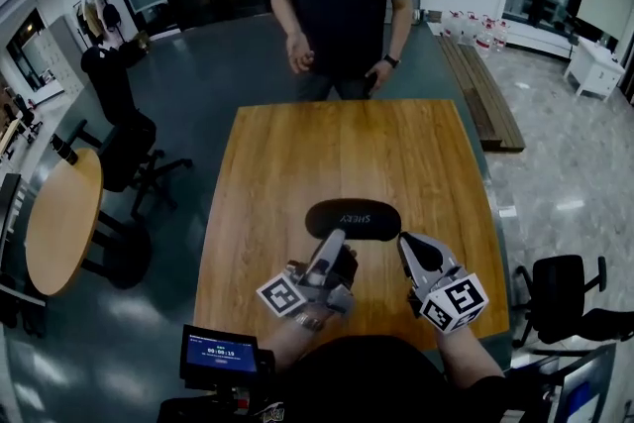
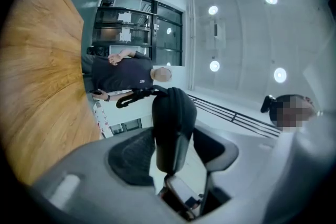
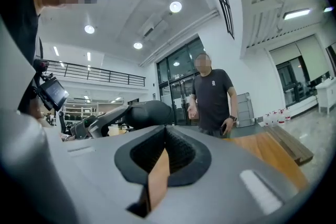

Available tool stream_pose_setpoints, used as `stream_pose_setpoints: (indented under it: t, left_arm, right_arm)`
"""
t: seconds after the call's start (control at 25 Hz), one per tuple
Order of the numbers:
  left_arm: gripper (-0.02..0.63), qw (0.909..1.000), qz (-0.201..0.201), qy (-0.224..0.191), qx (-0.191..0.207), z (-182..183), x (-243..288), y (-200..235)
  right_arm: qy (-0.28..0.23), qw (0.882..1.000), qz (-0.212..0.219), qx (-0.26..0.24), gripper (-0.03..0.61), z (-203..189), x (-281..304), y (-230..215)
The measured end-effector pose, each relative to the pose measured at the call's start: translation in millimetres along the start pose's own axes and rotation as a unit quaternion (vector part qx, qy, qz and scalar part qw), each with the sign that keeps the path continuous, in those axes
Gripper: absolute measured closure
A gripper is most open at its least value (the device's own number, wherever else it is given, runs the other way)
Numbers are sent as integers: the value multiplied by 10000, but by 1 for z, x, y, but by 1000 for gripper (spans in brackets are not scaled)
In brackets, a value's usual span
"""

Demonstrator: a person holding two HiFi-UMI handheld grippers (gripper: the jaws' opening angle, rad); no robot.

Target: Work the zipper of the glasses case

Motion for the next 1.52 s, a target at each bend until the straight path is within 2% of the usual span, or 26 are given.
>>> stream_pose_setpoints:
  t: [0.08, 0.16, 0.28, 0.44, 0.52, 0.68, 0.72, 0.8, 0.88, 0.96, 1.08, 1.16, 1.24, 1.32, 1.4, 1.52]
  left_arm:
    - [385, 9999, -72, -9, 133, 11, 8, -3]
    - [387, 9998, -97, -129, 92, 15, 17, -12]
    - [387, 9997, 52, -255, 6, 7, 14, -14]
    - [388, 9995, 194, -235, 96, 9, 10, -7]
    - [388, 9994, 218, -274, 9, 8, 7, -1]
    - [390, 9993, 19, -321, -185, 15, 10, -1]
    - [391, 9993, -10, -337, -182, 19, 11, -3]
    - [391, 9992, -42, -380, -132, 26, 12, -6]
    - [391, 9995, -83, -299, -66, 29, 13, -7]
    - [391, 9999, -137, -76, 11, 25, 15, -8]
    - [390, 9991, -191, 348, 124, 12, 19, -8]
    - [390, 9978, -192, 604, 208, 5, 21, -5]
    - [390, 9968, -20, 792, 120, -4, 11, 2]
    - [390, 9951, 74, 982, -37, -11, -5, 3]
    - [390, 9921, -55, 1249, -78, -11, -10, 2]
    - [390, 9899, -114, 1410, 2, -5, -9, 5]
  right_arm:
    - [-165, 9999, -13, 32, 574, 13, 14, 1]
    - [-206, 9998, 0, 30, 574, 23, 20, 5]
    - [-36, 9999, -82, -101, 574, 17, 12, 6]
    - [100, 9997, -96, -179, 574, 2, 12, 7]
    - [152, 9997, -6, -186, 572, -4, 10, 7]
    - [34, 9989, 345, -301, 567, 2, 1, 17]
    - [-27, 9985, 446, -304, 557, 6, -1, 21]
    - [-171, 9976, 594, -322, 445, 17, -3, 25]
    - [-315, 9954, 672, -600, 396, 28, -3, 25]
    - [-284, 9887, 858, -1198, 321, 36, 4, 29]
    - [186, 9676, 1280, -2169, 245, 32, 20, 43]
    - [442, 9525, 1539, -2591, 235, 23, 31, 49]
    - [648, 9462, 1880, -2551, 235, 12, 30, 56]
    - [890, 9441, 2268, -2222, 229, -1, 19, 62]
    - [1091, 9395, 2535, -2028, 253, -14, 13, 63]
    - [1315, 9272, 2785, -2132, 260, -32, 12, 64]
Point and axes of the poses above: the fingertips, and each gripper's own axes: x forward along the fingers, y to its left, z out of its top, the point moved 1 cm from there along -x, backward along the fingers, and after that the axes turned 12 degrees about -z, right-handed, at the moved point
